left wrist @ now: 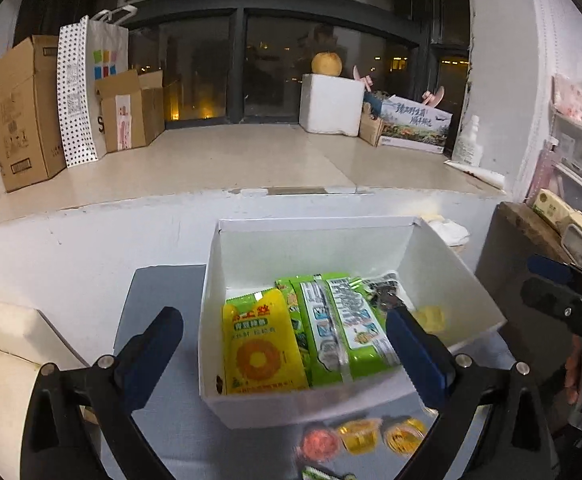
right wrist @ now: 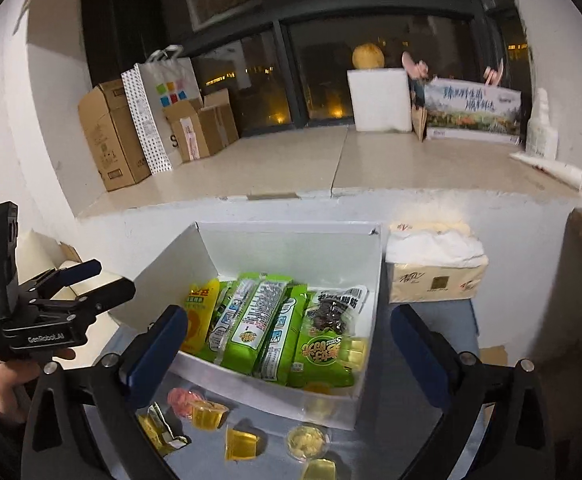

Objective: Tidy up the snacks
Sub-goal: 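Carry both jelly cups over the white box and open both grippers, then grasp the yellow seaweed packet with the left gripper while the right grasps a cartoon-lid cup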

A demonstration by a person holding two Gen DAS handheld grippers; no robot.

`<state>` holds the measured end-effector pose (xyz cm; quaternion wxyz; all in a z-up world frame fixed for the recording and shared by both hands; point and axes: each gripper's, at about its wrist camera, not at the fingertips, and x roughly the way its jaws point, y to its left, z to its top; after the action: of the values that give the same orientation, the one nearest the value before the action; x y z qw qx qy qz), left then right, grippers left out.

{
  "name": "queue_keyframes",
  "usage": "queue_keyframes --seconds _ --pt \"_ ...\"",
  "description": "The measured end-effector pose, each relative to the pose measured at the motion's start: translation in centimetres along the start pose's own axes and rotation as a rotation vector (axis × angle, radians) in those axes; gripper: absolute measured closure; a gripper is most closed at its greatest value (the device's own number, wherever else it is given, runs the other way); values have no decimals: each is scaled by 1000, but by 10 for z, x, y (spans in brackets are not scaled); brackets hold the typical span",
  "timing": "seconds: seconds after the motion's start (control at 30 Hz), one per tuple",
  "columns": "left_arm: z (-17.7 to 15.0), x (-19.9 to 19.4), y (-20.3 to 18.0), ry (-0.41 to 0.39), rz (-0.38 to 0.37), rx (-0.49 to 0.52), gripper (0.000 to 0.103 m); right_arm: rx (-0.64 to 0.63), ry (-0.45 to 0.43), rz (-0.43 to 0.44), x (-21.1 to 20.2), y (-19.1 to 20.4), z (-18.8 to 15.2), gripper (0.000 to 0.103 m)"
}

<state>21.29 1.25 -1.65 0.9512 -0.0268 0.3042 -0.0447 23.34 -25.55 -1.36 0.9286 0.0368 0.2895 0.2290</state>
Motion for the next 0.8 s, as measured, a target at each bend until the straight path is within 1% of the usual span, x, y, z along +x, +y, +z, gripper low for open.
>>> queue_keyframes --seconds 0.07,0.1,0.17,0.23,0.3,0.33,0.4,0.5,0.57,0.67,0.8 --pt "-8 -16 -2 -15 -5 -11 0 -5 -9 17 -16 4 -10 0" --pt "-16 -25 -4 -10 -20 -12 0 -12 -5 24 -22 7 -15 0" --pt "-34 -39 -9 -5 -23 -5 0 -27 4 33 -34 12 -30 0" --pt "-54 -50 -15 20 -35 -7 0 -20 20 51 -48 16 -50 0" --pt "-80 -60 -24 49 -52 -2 0 5 38 80 -60 19 -79 0" --pt "-93 -64 -29 67 -58 5 0 8 57 72 -64 21 -94 0" --pt "-117 -73 -35 83 -62 5 0 21 65 39 -70 21 -119 0" --pt "-144 -79 -39 111 -60 -21 0 57 88 10 -66 15 -143 0" --pt "-154 -78 -39 132 -64 -22 0 69 132 3 -54 8 -148 0" --pt "-162 -72 -39 160 -68 -27 0 78 155 -24 -35 -5 -145 0" --pt "-166 -67 -37 168 -72 -42 0 104 184 -62 -8 -19 -139 0"
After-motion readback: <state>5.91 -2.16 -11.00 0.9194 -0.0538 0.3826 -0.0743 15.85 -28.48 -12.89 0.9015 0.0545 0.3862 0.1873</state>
